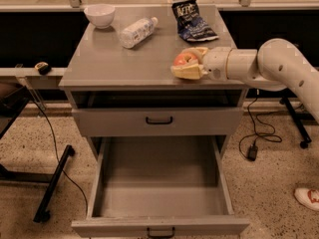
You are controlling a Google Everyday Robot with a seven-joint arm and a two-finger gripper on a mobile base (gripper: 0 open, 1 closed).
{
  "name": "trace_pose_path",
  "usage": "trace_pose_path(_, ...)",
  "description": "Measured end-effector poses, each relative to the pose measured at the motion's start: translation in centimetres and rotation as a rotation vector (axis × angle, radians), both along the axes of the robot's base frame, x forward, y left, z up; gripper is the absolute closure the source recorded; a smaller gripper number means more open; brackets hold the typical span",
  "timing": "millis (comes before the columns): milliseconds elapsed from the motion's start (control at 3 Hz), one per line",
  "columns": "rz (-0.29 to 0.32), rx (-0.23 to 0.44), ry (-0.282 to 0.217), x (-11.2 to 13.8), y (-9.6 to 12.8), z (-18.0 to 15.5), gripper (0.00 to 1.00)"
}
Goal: Pick apple from middle drawer and place on counter
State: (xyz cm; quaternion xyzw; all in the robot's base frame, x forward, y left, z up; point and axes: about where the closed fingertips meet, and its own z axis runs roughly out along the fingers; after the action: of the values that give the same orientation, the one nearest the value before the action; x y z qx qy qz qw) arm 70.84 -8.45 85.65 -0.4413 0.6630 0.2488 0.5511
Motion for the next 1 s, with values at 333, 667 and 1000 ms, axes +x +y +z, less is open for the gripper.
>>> trace_pose_path(333,0.000,0.000,0.000,0.00,0.00,0.00,0.51)
trace_pose_path(667,0.000,0.000,0.000,0.00,0.01,0.00,0.20)
trace_pose_path(1000,0.000,0.000,0.000,0.00,0.01,0.00,0.00)
